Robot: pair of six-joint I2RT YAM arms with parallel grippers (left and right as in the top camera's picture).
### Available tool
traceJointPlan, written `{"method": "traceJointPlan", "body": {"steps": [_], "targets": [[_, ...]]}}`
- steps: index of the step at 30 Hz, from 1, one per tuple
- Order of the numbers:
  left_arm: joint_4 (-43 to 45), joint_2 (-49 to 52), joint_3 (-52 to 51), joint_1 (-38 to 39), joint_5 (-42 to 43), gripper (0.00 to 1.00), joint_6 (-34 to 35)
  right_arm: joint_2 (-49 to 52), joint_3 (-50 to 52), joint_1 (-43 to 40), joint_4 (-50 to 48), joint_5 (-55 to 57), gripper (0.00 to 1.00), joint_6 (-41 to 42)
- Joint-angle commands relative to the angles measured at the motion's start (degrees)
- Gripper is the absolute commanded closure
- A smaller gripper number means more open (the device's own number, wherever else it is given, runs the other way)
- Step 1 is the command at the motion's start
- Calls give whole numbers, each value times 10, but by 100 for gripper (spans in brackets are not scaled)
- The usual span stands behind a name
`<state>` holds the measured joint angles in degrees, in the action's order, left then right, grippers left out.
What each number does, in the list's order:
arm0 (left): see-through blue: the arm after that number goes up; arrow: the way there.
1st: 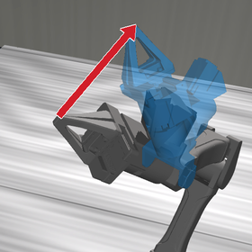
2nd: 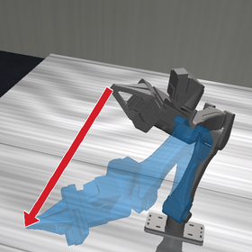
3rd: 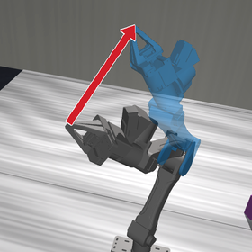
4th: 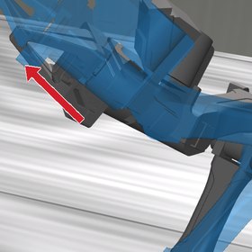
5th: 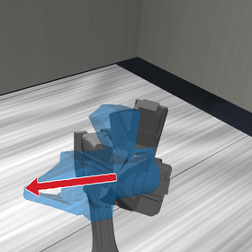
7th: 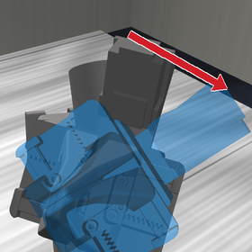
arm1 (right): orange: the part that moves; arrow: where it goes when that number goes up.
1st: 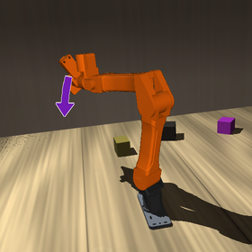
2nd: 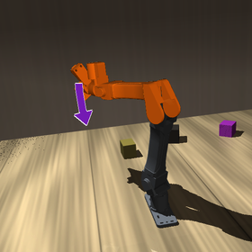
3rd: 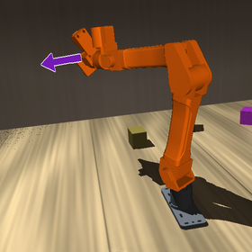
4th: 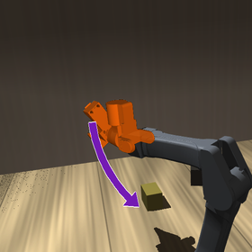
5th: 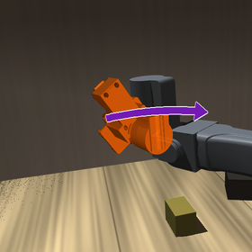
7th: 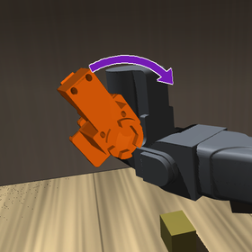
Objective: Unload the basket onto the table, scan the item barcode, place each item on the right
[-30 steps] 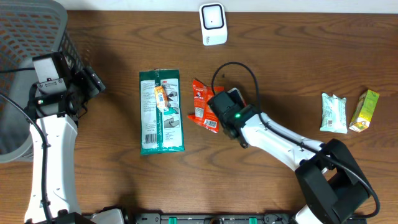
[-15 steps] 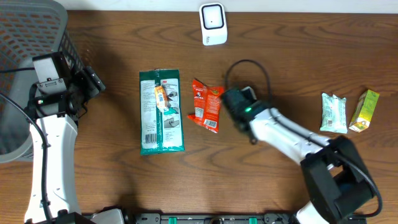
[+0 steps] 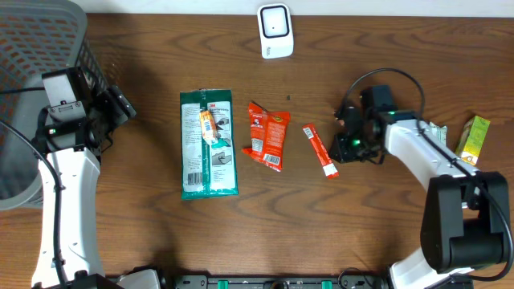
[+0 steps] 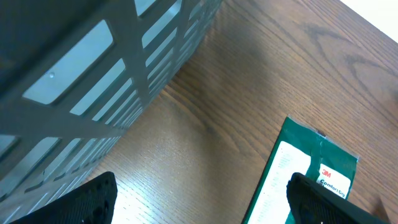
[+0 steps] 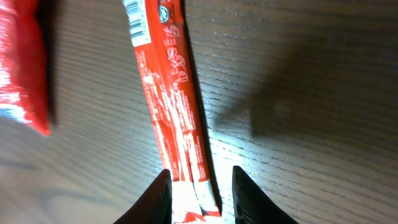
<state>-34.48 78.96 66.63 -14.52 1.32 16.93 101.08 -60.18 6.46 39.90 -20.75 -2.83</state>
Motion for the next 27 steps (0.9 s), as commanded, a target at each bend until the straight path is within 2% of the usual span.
{"method": "traceJointPlan", "body": {"steps": [1,10,27], "targets": [[0,-9,8,-5,-7,12,3,-6,-5,-9,2,-62,75,-22],[1,-9,8,-5,-7,12,3,-6,9,20,-11,17,78,-22],[0,-9,8,-5,-7,12,3,-6,19,61,-20,71,80,-20]]}}
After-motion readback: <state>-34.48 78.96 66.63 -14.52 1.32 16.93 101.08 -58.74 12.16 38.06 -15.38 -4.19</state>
